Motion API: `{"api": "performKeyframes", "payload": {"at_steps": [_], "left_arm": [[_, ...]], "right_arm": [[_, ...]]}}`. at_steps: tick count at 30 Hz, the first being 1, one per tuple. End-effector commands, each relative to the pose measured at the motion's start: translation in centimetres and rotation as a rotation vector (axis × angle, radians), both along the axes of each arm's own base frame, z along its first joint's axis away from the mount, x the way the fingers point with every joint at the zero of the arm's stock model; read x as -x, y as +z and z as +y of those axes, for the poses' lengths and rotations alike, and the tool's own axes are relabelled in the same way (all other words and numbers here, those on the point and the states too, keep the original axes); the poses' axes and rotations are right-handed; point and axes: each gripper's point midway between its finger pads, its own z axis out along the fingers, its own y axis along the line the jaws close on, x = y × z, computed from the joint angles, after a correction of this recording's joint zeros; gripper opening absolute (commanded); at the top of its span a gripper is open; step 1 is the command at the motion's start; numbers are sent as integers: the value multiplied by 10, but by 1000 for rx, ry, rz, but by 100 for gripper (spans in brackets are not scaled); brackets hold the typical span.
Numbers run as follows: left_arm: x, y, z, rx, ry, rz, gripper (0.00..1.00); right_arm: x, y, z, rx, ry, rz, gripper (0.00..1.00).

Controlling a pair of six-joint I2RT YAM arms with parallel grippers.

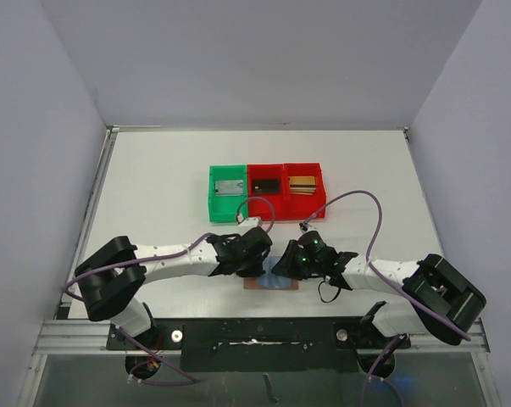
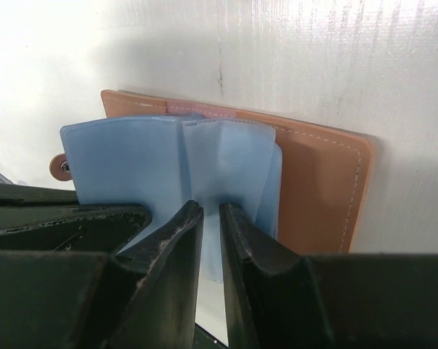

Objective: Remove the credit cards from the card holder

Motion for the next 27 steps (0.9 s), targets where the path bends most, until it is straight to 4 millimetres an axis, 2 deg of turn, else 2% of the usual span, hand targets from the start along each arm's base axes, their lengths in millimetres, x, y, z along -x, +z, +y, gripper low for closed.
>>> {"api": "performKeyframes", "payload": {"at_steps": [1, 8, 12, 13, 15, 18, 21, 24, 26, 27], "left_arm": [[-10, -1, 15, -140, 29, -51, 0], [-6, -10, 9, -286, -9, -71, 0], [-5, -3, 6, -241, 11, -74, 0], [-5, 1, 7, -216, 21, -75, 4], [-8, 9, 12, -165, 41, -79, 20], [-15, 31, 19, -84, 64, -107, 40], [-23, 50, 32, -43, 93, -125, 50], [-30, 75, 41, 15, 108, -163, 59], [-35, 95, 46, 59, 117, -200, 72], [-39, 104, 51, 75, 126, -216, 73]], "right_arm": [[22, -35, -32, 167, 1, 85, 20], [21, -33, -32, 166, -2, 80, 20], [17, -24, -27, 130, 1, 55, 21], [15, -19, -25, 119, 1, 41, 22], [8, -5, -23, 106, 6, -5, 26], [-4, 18, -35, 151, -27, -61, 42], [-19, 43, -62, 221, -110, -113, 60], [-34, 75, -93, 264, -185, -199, 67], [-45, 107, -114, 278, -248, -298, 78], [-50, 122, -126, 294, -280, -351, 85]]}}
